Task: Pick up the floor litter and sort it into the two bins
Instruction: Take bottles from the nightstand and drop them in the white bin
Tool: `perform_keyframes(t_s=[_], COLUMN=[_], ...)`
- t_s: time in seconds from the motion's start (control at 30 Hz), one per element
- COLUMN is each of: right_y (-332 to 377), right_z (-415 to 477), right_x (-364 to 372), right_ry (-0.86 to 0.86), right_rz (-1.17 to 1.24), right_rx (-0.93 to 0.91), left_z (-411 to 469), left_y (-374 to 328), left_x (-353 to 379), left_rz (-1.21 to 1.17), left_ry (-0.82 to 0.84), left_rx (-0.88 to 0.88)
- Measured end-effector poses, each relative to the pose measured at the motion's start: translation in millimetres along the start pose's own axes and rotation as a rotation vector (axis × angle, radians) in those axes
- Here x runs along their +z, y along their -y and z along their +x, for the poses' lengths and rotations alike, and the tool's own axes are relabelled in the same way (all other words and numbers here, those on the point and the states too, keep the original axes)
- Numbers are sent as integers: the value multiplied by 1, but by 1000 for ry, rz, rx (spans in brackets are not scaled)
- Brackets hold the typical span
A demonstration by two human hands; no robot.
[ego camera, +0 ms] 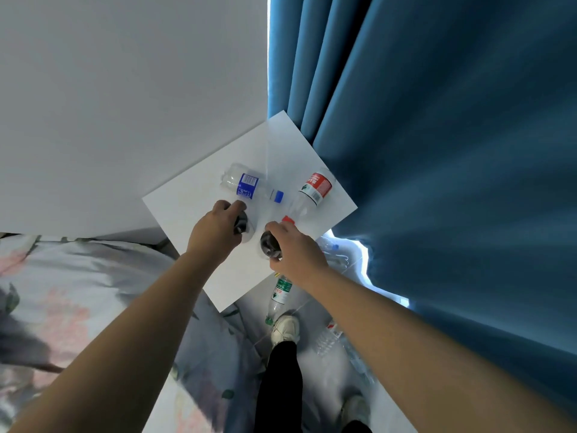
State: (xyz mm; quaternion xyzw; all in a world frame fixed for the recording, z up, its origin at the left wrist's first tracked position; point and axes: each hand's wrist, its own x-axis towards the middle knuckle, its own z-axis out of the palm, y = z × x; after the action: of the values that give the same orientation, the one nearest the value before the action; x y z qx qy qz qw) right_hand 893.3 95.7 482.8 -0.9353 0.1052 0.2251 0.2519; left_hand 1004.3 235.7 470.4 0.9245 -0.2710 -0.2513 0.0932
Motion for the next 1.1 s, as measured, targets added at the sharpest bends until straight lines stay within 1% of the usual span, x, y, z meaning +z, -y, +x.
perform_keyframes(t_s=[0.17,0.27,0.37,0.53,0.7,0.8,0.87,0.97,1.1], right_y=[-9,-16,-25,-45,-70,-86,-96,-109,-124], right_z=[-60,-112,-170,-264,-360,-422,-464,-528,-610], right_x=[-31,-48,-65,-79,-78,-69,-60,-41,-15], right_ry=[-57,-115,-184,-373,-559,-629,-658,-716,-803], right_rz=[110,120,119,160,243,279,297,336,378], right_rx=[94,109,172,321,454,546,600,655,684], left_z=[-46,-78,-111,-165,-214,-246,-269,-314,-381], left_y=[-36,-69,-106,-173,-250,-298,-327,-367,-408], left_x=[-23,-41,-55,-63,-46,-32,-20,2,34], left_rz=[-14,-75,-148,-200,-147,-116,-94,-142,-174], left_ry=[-20,-60,-76,-79,-70,-90,-94,-115,-96], left_rx=[-14,10,65,188,402,527,579,659,689])
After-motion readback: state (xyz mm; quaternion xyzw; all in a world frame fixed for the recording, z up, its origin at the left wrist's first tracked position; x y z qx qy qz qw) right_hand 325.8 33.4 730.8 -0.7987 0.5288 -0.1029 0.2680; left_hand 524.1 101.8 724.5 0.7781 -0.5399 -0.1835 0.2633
